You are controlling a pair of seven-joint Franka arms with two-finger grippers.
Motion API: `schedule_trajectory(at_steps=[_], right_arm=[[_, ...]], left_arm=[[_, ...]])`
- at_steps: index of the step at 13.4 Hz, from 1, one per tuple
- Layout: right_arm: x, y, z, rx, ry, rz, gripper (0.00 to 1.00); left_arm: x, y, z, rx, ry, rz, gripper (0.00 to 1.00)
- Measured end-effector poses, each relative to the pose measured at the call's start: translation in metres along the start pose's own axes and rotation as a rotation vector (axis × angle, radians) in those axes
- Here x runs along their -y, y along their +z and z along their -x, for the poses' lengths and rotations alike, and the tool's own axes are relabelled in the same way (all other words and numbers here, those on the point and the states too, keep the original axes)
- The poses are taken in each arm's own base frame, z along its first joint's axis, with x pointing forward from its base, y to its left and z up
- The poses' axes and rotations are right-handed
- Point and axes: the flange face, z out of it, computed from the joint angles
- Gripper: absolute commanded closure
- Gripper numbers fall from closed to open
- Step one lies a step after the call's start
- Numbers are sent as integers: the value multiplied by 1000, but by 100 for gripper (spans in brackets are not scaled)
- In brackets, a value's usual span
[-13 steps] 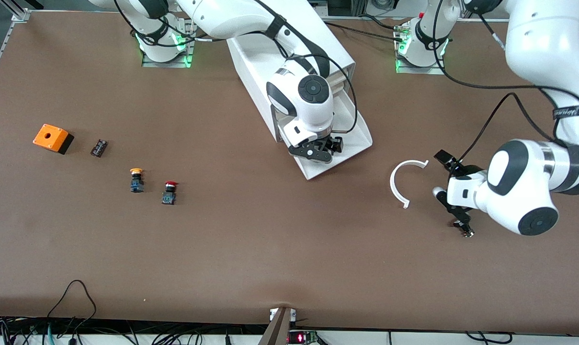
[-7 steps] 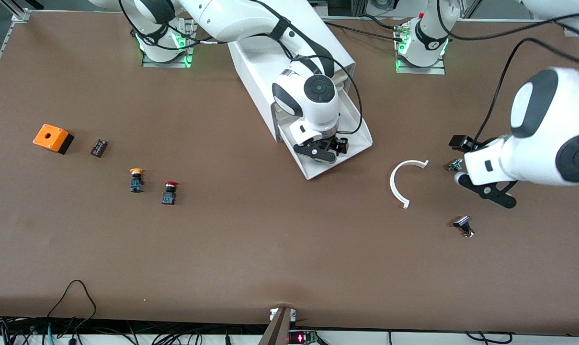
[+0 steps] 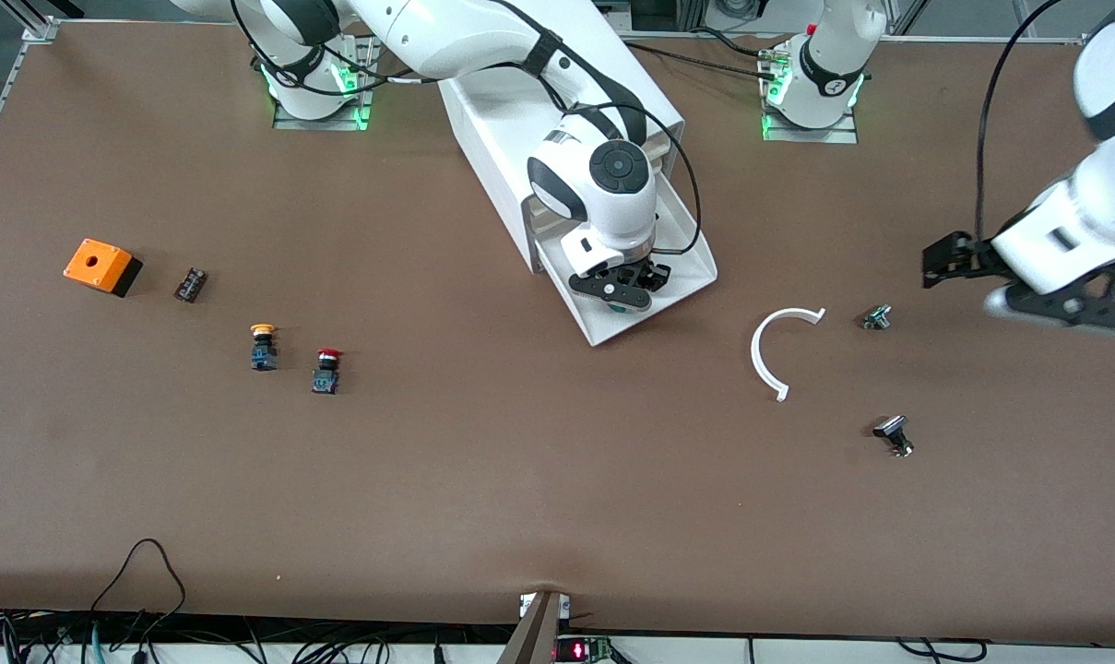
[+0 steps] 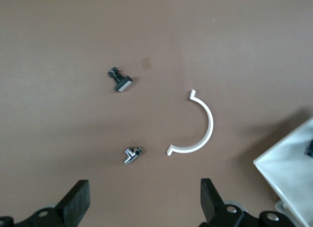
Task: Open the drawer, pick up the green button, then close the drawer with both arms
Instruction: 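Lift the green button with the right gripper while the left gripper withdraws, then lower the green button onto the table beside the red button, open the right gripper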
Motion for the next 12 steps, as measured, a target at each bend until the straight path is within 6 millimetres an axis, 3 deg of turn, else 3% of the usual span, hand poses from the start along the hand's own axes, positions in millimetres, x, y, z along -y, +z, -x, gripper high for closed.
schedule_trajectory(at_steps=[2, 4, 5, 7, 9, 12], right_arm=[[1, -39, -11, -8, 8, 25, 100], [-10, -112, -42, -38, 3, 10, 100], [-25, -147, -68, -44, -9, 7, 100], [-67, -189, -131, -49, -66, 11, 100], [-115, -198, -184, 6, -161, 71, 100], [-167, -173, -221, 105, -268, 149, 100]], left_arm=[[2, -8, 15, -23, -28, 0, 1], [-5, -7, 26, -20, -22, -7, 1], [-8, -7, 31, -18, -15, -23, 1], [-12, -7, 36, -8, -7, -36, 1], [-15, -5, 38, 6, -8, -36, 1], [-17, -4, 43, 48, -66, -35, 1]])
